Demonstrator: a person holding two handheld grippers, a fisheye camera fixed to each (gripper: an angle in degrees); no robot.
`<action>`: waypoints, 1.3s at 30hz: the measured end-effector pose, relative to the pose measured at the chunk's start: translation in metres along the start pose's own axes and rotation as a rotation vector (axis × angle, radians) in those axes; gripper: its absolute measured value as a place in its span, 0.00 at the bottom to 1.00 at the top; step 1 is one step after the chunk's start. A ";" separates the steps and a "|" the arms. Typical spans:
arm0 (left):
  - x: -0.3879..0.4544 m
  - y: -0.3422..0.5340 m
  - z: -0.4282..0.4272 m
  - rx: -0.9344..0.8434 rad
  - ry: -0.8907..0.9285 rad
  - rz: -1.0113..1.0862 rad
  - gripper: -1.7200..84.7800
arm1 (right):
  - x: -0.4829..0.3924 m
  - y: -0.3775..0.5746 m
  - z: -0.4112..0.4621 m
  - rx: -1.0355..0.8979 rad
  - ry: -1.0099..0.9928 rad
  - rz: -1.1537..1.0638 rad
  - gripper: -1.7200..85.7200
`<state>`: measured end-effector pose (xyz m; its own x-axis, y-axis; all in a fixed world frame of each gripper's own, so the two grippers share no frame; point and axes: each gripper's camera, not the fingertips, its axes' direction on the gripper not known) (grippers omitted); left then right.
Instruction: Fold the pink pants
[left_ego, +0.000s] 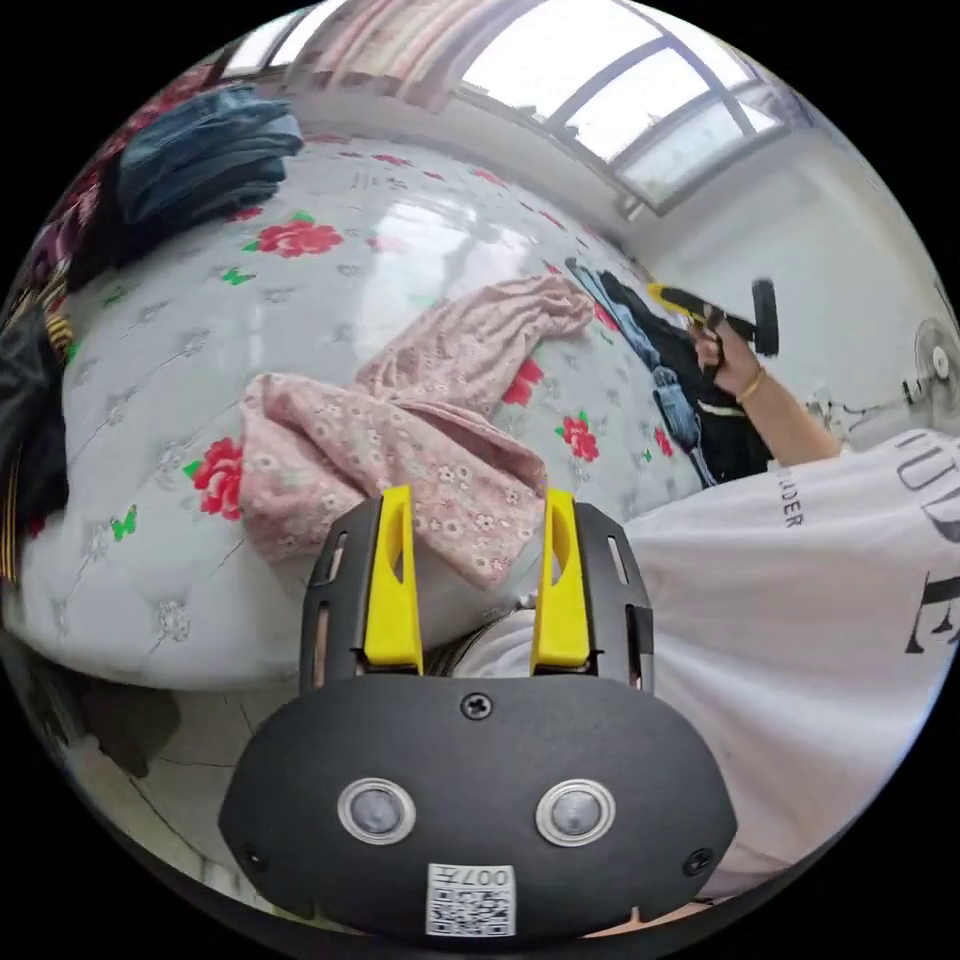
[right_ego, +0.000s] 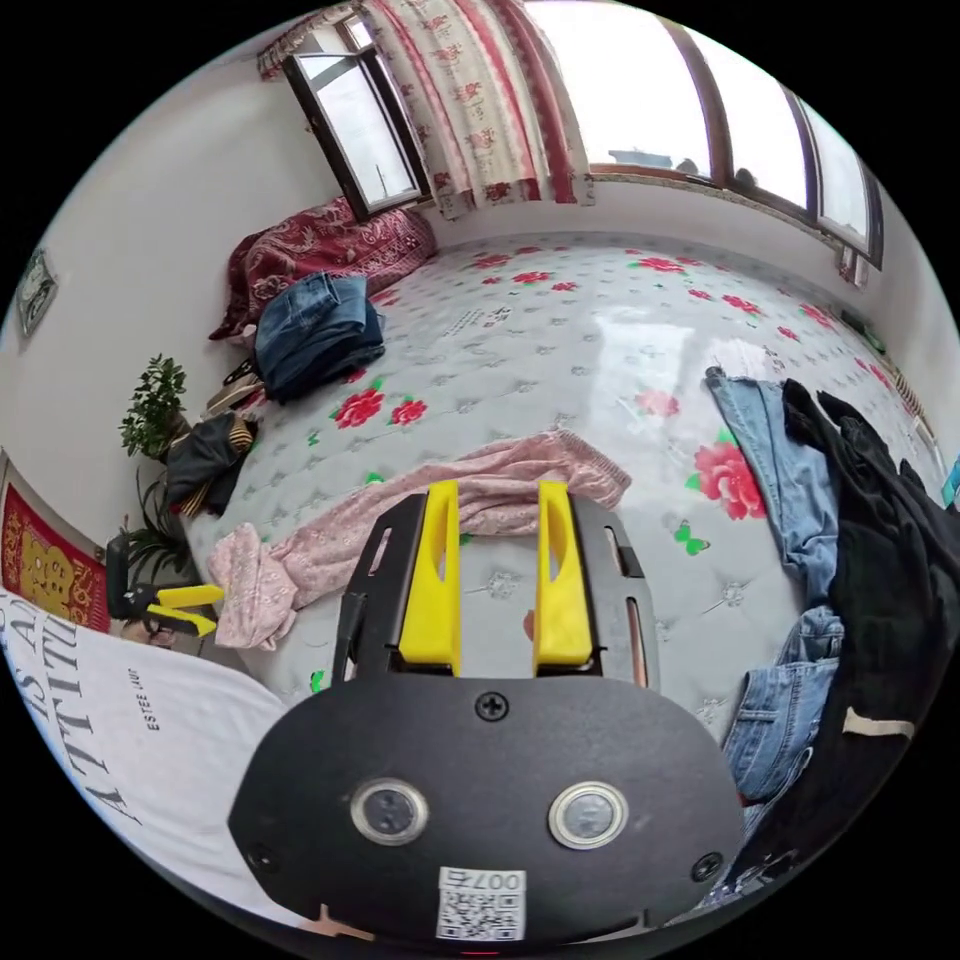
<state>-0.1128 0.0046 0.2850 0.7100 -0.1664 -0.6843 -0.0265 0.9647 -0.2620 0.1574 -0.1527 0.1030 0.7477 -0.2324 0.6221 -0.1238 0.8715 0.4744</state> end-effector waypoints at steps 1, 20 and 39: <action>0.008 -0.006 0.016 -0.060 -0.103 0.027 0.20 | 0.004 -0.019 0.018 -0.025 0.030 0.001 0.11; -0.100 0.053 -0.134 0.560 0.143 -0.577 0.03 | 0.029 -0.073 0.063 0.197 -0.074 0.096 0.03; -0.067 0.059 -0.102 0.163 -0.154 -0.202 0.16 | -0.012 0.148 -0.205 0.626 0.159 0.359 0.02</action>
<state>-0.2336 0.0513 0.2459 0.7884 -0.3370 -0.5147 0.2305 0.9375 -0.2607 0.2643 0.0677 0.0378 0.6712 0.1275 0.7302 -0.6917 0.4618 0.5552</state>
